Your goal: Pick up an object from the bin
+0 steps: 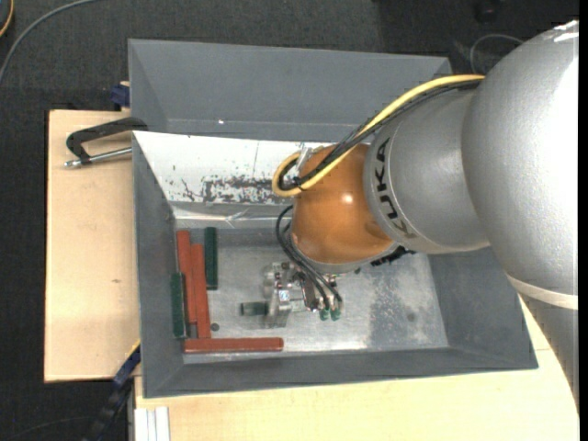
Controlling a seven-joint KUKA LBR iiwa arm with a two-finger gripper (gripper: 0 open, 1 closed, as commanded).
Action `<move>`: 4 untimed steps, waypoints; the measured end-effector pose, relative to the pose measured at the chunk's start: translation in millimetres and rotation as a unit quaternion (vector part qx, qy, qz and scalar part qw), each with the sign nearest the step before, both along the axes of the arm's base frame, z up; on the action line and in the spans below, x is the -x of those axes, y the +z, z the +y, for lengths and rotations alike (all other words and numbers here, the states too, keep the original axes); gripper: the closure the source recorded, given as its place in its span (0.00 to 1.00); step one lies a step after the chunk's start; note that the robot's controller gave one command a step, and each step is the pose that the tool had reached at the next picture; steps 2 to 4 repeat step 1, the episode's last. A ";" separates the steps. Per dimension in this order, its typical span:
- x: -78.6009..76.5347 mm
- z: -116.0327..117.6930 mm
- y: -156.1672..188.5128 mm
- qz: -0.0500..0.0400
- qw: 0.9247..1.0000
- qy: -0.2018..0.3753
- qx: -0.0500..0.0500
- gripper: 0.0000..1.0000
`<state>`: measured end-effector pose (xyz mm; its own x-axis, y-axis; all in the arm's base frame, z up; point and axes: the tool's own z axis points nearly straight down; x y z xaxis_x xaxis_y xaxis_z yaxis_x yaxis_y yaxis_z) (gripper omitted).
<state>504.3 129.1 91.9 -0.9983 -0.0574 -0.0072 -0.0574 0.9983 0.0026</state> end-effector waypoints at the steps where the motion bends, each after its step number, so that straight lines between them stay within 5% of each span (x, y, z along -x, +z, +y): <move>1: -3.1 0.9 104.7 -0.003 1.000 0.000 -0.001 1.00; 4: -3.1 0.9 104.7 -0.003 1.000 0.000 -0.001 1.00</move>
Offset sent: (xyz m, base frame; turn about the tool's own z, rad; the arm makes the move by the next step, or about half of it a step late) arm 0.0002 -0.0001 0.0991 0.0000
